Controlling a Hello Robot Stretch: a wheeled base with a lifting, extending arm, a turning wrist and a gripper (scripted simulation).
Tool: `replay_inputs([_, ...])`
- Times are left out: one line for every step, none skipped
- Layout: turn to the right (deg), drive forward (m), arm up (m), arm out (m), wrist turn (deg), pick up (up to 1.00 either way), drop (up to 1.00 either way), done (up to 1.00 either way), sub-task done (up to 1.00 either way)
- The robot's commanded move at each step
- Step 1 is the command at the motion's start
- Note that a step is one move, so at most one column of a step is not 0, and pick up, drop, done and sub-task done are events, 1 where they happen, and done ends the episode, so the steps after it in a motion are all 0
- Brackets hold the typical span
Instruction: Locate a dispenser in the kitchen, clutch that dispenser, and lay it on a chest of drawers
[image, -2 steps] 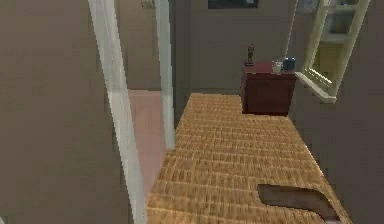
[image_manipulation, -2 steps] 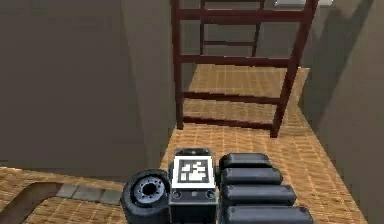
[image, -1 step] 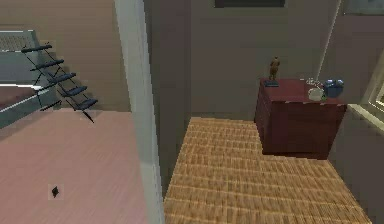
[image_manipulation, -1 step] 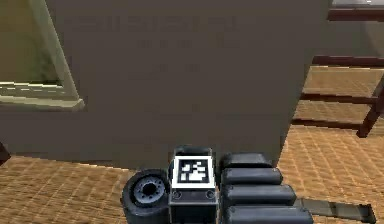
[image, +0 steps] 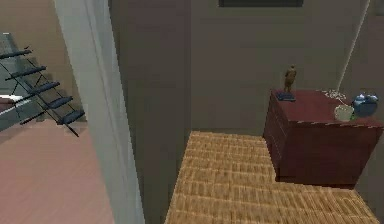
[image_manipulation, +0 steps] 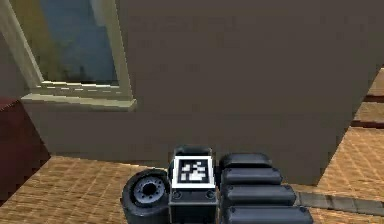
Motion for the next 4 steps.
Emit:
replay_inputs([-45.0,0.00,0.00,0.00,0.0,0.00,0.00,0.00,0.00])
replay_inputs([-12.0,0.00,0.00,0.00,0.0,0.00,0.00,0.00,0.00])
replay_inputs([0.0,0.80,0.00,0.00,0.0,0.00,0.00,0.00,0.00])
replay_inputs([45.0,0.00,0.00,0.00,0.0,0.00,0.00,0.00,0.00])
